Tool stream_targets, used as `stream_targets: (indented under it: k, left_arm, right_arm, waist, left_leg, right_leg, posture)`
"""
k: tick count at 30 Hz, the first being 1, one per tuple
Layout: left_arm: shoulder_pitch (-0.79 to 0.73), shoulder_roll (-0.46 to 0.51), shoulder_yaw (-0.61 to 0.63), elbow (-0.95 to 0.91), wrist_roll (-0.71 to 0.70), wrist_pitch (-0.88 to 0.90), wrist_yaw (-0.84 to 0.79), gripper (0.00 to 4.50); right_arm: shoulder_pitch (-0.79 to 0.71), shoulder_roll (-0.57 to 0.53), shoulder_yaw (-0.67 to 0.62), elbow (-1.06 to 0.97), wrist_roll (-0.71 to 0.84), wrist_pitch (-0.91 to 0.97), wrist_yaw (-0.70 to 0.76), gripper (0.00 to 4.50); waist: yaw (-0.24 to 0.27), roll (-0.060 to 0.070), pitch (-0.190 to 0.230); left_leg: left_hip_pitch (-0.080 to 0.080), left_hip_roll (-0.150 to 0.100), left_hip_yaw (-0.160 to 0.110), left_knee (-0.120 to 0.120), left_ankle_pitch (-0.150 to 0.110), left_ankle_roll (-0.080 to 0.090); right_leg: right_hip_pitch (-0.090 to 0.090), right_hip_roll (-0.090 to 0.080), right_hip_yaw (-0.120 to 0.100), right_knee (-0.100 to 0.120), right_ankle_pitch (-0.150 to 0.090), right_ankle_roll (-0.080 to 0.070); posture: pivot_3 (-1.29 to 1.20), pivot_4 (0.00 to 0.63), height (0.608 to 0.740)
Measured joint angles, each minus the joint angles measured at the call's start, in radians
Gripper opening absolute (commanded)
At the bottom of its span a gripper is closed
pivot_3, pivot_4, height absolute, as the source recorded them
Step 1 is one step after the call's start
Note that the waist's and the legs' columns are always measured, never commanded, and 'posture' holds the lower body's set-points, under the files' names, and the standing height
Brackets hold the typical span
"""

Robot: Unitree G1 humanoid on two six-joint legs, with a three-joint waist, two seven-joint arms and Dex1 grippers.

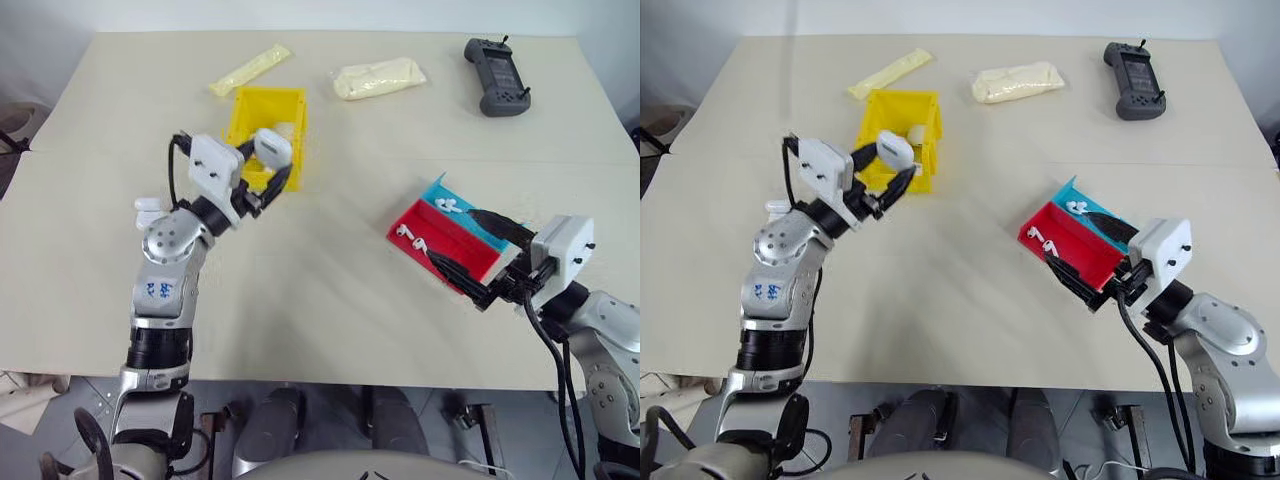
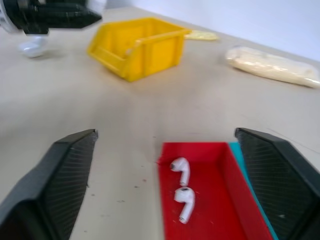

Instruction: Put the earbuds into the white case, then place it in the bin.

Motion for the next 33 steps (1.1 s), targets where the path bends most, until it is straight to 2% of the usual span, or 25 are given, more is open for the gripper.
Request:
stream_targets:
  k: [5, 9, 12, 14, 17, 22, 28, 33]
  left_arm:
    - [-0.183, 0.003, -0.009, 0.254, 0.038, -0.036, 0.039, 2.78]
    - [-0.423, 0.001, -0.023, 0.629, 0.090, -0.078, 0.092, 2.78]
    - [-0.519, 0.006, -0.032, 0.786, 0.111, -0.117, 0.103, 2.78]
    - [-0.532, 0.006, -0.031, 0.849, 0.112, -0.122, 0.108, 3.51]
    - [-0.530, 0.008, -0.031, 0.881, 0.112, -0.121, 0.103, 4.35]
    - [-0.487, 0.038, -0.040, 0.795, 0.108, -0.117, 0.034, 4.46]
    - [-0.154, 0.176, -0.111, 0.340, 0.012, -0.075, -0.340, 4.46]
    - [0.073, 0.329, -0.079, 0.073, -0.087, -0.012, -0.518, 4.46]
  right_arm:
    - [0.026, 0.038, 0.007, 0.001, -0.044, -0.052, -0.041, 4.47]
    - [0.029, 0.080, 0.050, 0.005, -0.072, -0.088, -0.060, 4.47]
    - [0.029, 0.100, 0.060, 0.006, -0.086, -0.102, -0.078, 4.47]
    - [0.029, 0.108, 0.061, 0.006, -0.095, -0.111, -0.090, 4.50]
    - [0.029, 0.110, 0.062, 0.006, -0.103, -0.114, -0.101, 4.50]
    - [0.028, 0.113, 0.064, 0.005, -0.103, -0.115, -0.111, 4.50]
    - [0.000, 0.037, 0.080, 0.006, -0.082, -0.080, -0.066, 4.50]
    - [-0.047, -0.061, 0.084, 0.022, -0.056, -0.039, 0.013, 4.50]
  waist:
    - [-0.007, 0.000, 0.000]
    - [-0.006, -0.002, 0.001]
    - [-0.009, -0.002, 0.001]
    - [-0.015, -0.002, 0.001]
    - [-0.020, -0.002, 0.001]
    - [-0.026, -0.002, 0.001]
    - [-0.039, -0.001, 0.001]
    - [-0.034, -0.001, 0.000]
  left_leg:
    - [0.001, 0.000, 0.000, -0.001, 0.000, 0.000]
    - [0.001, 0.000, 0.001, -0.001, 0.000, 0.000]
    - [0.001, -0.001, 0.001, -0.002, 0.000, 0.000]
    - [0.001, -0.001, 0.001, -0.003, 0.000, 0.001]
    - [0.000, -0.001, 0.001, -0.002, 0.000, 0.000]
    - [0.001, -0.001, 0.001, -0.002, 0.000, 0.000]
    - [0.001, 0.000, 0.001, -0.003, -0.001, 0.000]
    - [0.001, 0.001, 0.001, -0.002, -0.001, 0.000]
  right_leg:
    - [0.000, 0.000, 0.000, 0.000, 0.000, 0.000]
    - [0.000, 0.001, 0.000, 0.000, 0.000, 0.000]
    - [-0.001, 0.001, 0.000, 0.001, 0.000, 0.000]
    - [-0.002, 0.001, 0.000, 0.001, 0.000, 0.000]
    - [-0.004, 0.001, 0.000, 0.002, 0.000, 0.000]
    - [-0.004, 0.001, 0.000, 0.003, 0.000, 0.000]
    - [-0.005, 0.001, 0.000, 0.003, 0.000, 0.000]
    - [-0.004, 0.000, 0.000, 0.001, 0.000, 0.000]
  posture:
    - [0.00, 0.150, 0.740]
    - [0.00, 0.150, 0.740]
    - [0.00, 0.150, 0.740]
    - [0.00, 0.150, 0.740]
    - [0.00, 0.150, 0.740]
    - [0.00, 0.150, 0.740]
    - [0.00, 0.150, 0.740]
    - [0.00, 0.150, 0.740]
